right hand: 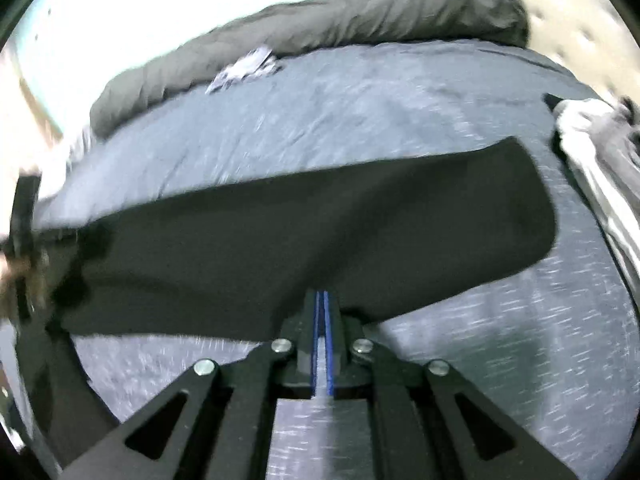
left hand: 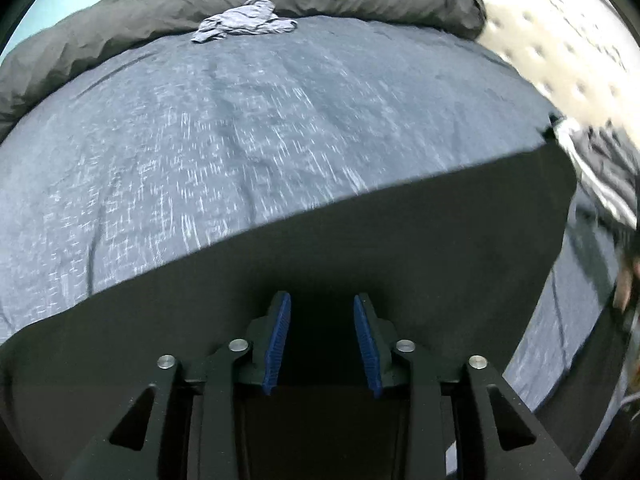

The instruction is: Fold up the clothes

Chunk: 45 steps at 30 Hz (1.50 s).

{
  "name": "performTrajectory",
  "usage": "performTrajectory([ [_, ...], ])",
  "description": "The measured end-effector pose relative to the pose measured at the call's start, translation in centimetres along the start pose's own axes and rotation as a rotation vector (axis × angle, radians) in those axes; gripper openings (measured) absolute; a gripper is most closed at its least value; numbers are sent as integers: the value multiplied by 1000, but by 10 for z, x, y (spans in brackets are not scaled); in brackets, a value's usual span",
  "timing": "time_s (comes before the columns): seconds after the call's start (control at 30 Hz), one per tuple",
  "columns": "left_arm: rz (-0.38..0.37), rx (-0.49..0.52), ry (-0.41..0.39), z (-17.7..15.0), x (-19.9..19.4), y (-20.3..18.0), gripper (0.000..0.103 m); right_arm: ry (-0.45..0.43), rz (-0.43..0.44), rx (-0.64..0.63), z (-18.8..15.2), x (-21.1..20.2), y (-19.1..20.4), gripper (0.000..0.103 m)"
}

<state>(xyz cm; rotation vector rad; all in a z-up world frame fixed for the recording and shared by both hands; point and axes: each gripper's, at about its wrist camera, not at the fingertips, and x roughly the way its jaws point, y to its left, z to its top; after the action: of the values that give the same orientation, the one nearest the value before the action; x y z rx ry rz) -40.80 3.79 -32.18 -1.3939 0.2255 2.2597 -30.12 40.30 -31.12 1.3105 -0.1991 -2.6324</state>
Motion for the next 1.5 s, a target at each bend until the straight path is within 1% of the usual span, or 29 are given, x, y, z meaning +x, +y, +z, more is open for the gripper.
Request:
performTrajectory([
  [0.03, 9, 13, 2, -1, 0, 0, 41, -4, -30, 1, 4, -2, -7, 11],
  [0.1, 28, 15, 4, 2, 1, 5, 41, -17, -80, 11, 13, -3, -24, 23],
  [0.13, 35, 6, 0, 5, 1, 8, 41, -26, -103, 22, 17, -4, -32, 27],
  [0.2, 47, -10, -10, 12, 4, 16, 41, -49, -149, 51, 25, -6, -48, 54],
  [0.27, 64, -21, -3, 19, 10, 25, 42, -67, -163, 94, 33, -4, -64, 55],
  [0.33, 75, -20, -1, 24, 17, 31, 42, -68, -168, 112, 41, 0, -74, 55],
  [0.4, 86, -14, -3, 27, 22, 35, 44, -71, -171, 120, 50, 3, -83, 55],
  [0.43, 89, -11, -2, 28, 25, 36, 50, -76, -169, 117, 55, 4, -85, 56],
  [0.47, 88, -8, 1, 28, 27, 37, 53, -81, -165, 110, 61, 6, -87, 56],
  [0.67, 83, 21, -4, 29, 37, 40, 53, -44, -166, 125, 90, 27, -101, 56],
  [0.73, 78, 32, -12, 27, 36, 39, 41, -24, -162, 131, 94, 34, -103, 56],
  [0.77, 79, 39, -16, 27, 36, 38, 25, -5, -163, 132, 95, 39, -104, 56],
  [0.8, 79, 45, -16, 27, 36, 37, 16, 3, -162, 129, 96, 42, -104, 54],
  [0.83, 74, 51, -12, 26, 37, 36, 5, 4, -160, 124, 96, 45, -103, 49],
  [0.87, 75, 62, -8, 26, 38, 34, 4, 5, -157, 119, 96, 47, -102, 34],
  [0.9, 74, 65, -8, 27, 37, 34, 4, 6, -155, 113, 97, 49, -101, 22],
  [0.93, 70, 61, -12, 27, 35, 35, 3, 5, -153, 113, 97, 50, -101, 17],
  [0.97, 67, 58, -16, 28, 33, 36, 2, 2, -153, 115, 97, 51, -101, 9],
  [1.0, 68, 58, -24, 28, 31, 36, 2, 1, -148, 119, 97, 51, -101, 6],
  [1.1, 88, 67, -54, 30, 25, 35, 2, -21, -153, 117, 99, 48, -104, 4],
  [1.27, 116, 71, -86, 33, 19, 34, 1, -103, -203, 145, 108, 33, -116, 3],
  [1.4, 129, 38, -104, 37, 17, 43, 1, -121, -234, 125, 116, 31, -116, 3],
  [1.5, 133, 27, -94, 39, 21, 48, 1, -114, -255, 140, 120, 34, -121, 3],
])
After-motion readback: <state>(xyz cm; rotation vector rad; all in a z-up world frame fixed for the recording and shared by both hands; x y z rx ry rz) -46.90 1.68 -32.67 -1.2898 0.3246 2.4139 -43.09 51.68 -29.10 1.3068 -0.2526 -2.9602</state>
